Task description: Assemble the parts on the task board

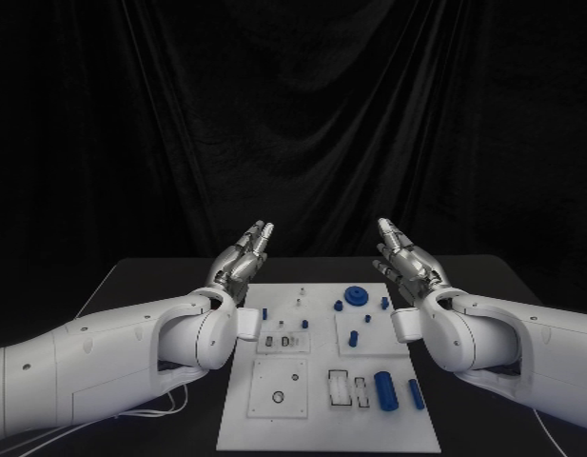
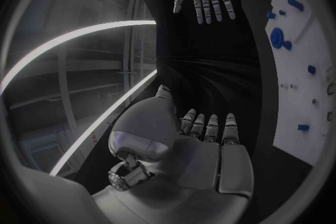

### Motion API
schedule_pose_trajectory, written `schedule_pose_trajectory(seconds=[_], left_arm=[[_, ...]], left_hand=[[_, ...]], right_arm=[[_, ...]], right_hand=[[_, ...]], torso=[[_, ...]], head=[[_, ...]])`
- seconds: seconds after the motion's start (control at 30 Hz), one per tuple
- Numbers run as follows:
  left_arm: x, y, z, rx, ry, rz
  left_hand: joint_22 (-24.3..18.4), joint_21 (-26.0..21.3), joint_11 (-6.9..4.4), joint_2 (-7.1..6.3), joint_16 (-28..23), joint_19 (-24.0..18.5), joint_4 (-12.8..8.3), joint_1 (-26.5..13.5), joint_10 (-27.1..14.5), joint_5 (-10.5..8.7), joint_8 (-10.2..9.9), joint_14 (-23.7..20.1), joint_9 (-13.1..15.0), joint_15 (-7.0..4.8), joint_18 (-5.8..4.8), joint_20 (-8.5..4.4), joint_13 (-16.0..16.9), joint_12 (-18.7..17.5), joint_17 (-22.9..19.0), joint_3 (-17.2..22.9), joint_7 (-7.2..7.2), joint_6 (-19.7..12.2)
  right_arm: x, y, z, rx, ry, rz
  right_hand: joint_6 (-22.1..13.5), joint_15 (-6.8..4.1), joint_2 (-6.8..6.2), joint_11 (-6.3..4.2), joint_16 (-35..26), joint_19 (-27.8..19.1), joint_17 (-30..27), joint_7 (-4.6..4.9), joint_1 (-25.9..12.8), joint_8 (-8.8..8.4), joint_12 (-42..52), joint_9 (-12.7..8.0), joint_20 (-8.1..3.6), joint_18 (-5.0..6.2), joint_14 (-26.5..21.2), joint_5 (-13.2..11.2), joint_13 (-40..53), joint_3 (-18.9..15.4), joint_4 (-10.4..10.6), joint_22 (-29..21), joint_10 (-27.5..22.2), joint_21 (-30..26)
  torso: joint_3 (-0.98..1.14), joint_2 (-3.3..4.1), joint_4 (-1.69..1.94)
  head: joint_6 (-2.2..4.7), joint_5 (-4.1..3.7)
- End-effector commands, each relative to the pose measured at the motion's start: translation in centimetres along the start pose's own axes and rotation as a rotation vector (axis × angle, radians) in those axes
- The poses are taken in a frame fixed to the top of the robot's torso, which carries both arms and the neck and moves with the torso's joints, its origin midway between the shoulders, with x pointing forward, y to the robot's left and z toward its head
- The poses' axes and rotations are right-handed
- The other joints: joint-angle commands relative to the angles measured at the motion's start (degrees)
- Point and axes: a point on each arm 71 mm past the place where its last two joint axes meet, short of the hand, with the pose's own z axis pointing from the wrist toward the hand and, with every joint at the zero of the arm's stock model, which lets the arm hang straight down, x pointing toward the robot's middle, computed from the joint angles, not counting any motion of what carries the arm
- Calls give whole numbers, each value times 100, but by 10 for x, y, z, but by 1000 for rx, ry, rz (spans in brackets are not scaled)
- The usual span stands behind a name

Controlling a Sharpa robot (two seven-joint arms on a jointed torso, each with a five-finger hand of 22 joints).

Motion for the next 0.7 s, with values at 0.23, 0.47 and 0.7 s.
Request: schedule_pose_trajectory(seconds=[0.23, 0.47, 0.7], left_arm=[[18, -9, 5, -27, 251, -305], [20, -11, 6, -30, 292, -351], [-7, -12, 7, 39, 315, -294]], left_hand=[[-5, -19, 251, 60, -21, 5, 61, 407, 16, 173, 58, 2, 25, 381, 79, 272, -4, -16, -5, -4, 82, 170], [225, 332, 789, 42, 229, 437, 62, 861, 489, 832, 136, 176, 73, 775, 104, 742, 144, 380, 82, 17, 207, 511], [259, 412, 810, 63, 312, 559, 63, 862, 544, 792, 148, 239, 76, 830, 105, 832, 155, 500, 96, 1, 54, 557]], right_arm=[[10, 0, 0, 137, 217, 236], [10, 1, 0, 145, 232, 249], [-18, -7, -12, 98, 286, 295]], right_hand=[[103, 219, 14, 475, -25, -2, -9, 129, 180, 84, -27, 28, 125, 82, 4, 171, -8, 10, 26, -155, -1, -22], [235, 342, 5, 622, -25, -2, -9, 250, 343, 179, -27, 59, 156, 90, 4, 464, -8, 77, 18, -155, -1, -22], [466, 490, -14, 827, 26, 165, 17, 609, 536, 313, 50, 102, 195, 102, 33, 577, 25, 84, 22, -64, 20, 110]], torso=[[-1, -1, -1], [-1, -1, -1], [11, -35, 16]], head=[[0, 1], [0, 1], [-352, -101]])
